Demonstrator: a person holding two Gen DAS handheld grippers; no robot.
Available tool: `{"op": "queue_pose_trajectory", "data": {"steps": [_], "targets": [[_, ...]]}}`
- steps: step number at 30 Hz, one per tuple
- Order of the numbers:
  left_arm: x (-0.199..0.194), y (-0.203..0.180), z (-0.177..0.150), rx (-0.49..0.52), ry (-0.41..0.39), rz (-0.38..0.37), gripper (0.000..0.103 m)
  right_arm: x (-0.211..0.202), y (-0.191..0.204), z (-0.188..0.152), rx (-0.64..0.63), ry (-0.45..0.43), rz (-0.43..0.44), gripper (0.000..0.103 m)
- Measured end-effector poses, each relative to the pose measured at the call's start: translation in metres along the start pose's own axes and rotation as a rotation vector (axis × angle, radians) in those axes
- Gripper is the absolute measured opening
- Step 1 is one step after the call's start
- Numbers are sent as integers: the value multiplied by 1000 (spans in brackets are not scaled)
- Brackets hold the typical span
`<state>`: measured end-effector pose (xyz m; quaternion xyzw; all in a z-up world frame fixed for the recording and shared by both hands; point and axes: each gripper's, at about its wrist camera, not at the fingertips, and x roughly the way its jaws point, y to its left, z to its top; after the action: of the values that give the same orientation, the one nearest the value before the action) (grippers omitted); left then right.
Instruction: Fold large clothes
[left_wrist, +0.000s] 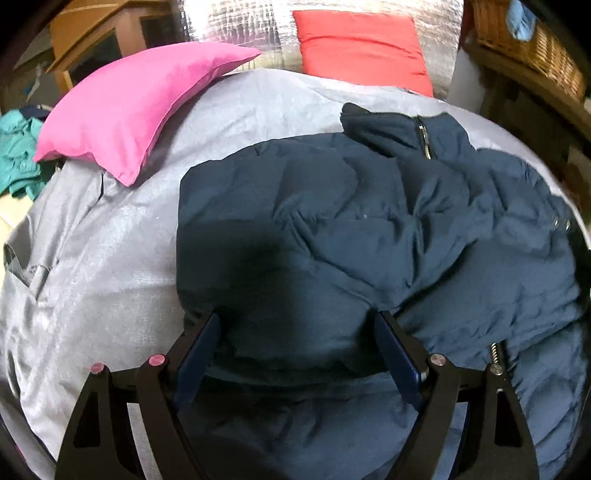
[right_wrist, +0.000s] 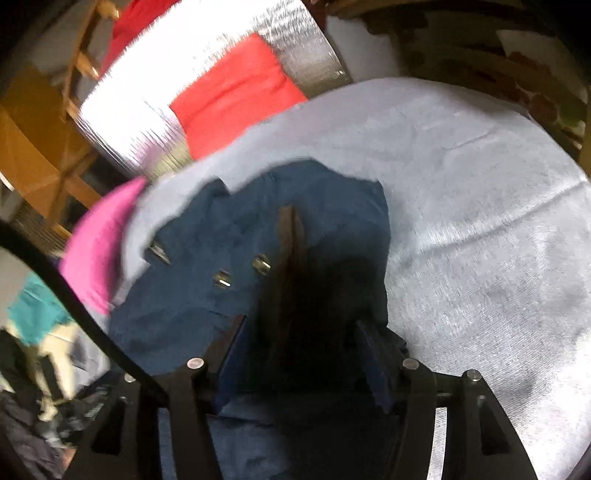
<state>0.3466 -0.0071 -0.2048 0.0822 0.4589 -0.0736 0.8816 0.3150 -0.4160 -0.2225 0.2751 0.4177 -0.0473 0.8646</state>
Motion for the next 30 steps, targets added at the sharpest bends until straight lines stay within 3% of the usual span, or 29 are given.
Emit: {"op": "queue_pose_trajectory", "data": {"steps": [1, 6, 11, 18, 25, 30], "targets": [[-1, -1, 1, 5, -3, 2, 85, 3, 2, -1, -19, 13, -30, 43], [-18, 9, 5, -40, -50, -31, 85, -8, 9, -5, -84, -32, -95, 33], [-37, 24, 8, -80, -119, -14, 85, -22, 17, -4, -119, -92, -115, 33], [6, 25, -2, -67, 46, 12, 85, -2, 5, -7, -94, 28, -152, 33], [-24, 30, -2, -75, -13, -9, 85, -27, 12, -8, -118, 6, -126, 33], [-51, 36, -26, -34, -57, 22, 85, -65, 12, -16, -157, -63, -78, 37]]}}
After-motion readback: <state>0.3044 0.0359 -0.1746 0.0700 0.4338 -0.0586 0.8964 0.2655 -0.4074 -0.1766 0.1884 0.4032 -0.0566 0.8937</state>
